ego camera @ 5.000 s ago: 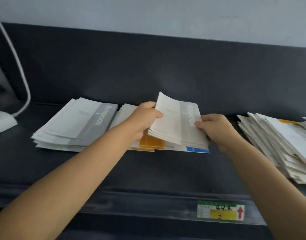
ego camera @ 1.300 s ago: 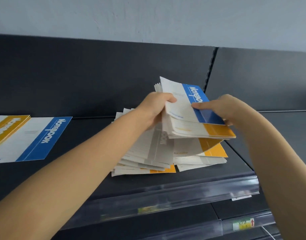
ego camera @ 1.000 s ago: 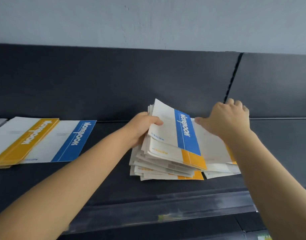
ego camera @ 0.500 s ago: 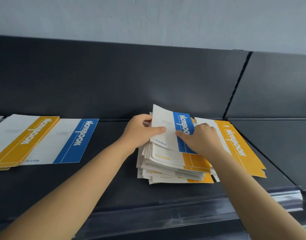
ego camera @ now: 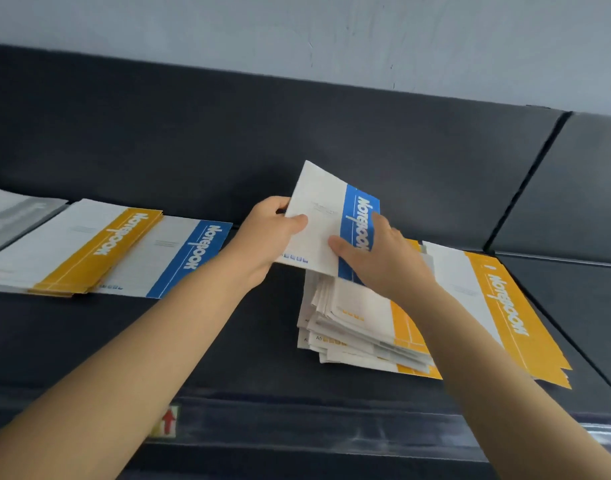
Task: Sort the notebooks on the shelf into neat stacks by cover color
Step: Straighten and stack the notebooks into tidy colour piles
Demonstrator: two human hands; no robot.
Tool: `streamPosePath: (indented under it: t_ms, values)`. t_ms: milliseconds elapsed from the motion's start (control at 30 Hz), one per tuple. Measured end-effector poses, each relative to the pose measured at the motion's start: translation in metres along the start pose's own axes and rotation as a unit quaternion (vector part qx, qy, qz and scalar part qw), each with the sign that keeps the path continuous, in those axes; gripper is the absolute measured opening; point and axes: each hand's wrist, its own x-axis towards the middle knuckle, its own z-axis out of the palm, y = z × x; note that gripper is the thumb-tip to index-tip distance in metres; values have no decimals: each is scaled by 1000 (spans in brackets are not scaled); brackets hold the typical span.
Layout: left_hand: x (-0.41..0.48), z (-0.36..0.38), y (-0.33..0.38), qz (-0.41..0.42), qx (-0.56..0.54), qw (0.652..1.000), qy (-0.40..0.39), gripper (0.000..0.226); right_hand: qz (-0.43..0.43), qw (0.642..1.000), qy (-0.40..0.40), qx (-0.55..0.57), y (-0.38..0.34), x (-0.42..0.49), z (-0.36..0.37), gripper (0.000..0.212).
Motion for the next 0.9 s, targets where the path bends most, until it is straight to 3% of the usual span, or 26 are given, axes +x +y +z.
streamPosePath:
  t_ms: [167,300,367,500,600,667,733,833,900]
  values:
    - [-6,-72,-1,-6,-38,999,30,26,-57,996,7,67,-69,-15,-2,70]
    - [4,-135,-13,-32,51,997,40,23,-64,995,-59,45,-125,-17,33,62]
    - [10,-157,-22,-39,155,987,24,27,-51,994,-70,62,-144,-13,56,58]
    - [16,-182,-39,1,388,921,-29,49,-1,989,-109,96,-162,-11,97,62]
    - [19,-189,-54,10,485,873,-54,70,26,983,-124,130,-161,-12,119,76]
    - [20,-191,-61,24,532,843,-71,68,50,980,-111,160,-160,-9,128,75]
    - [22,-192,-63,41,552,828,-87,61,98,954,-104,265,-161,-3,129,63]
    - [23,-195,-63,58,562,820,-89,56,198,846,-131,478,-164,7,123,33]
    - [23,-197,-63,61,561,821,-89,55,235,808,-138,522,-161,15,122,21]
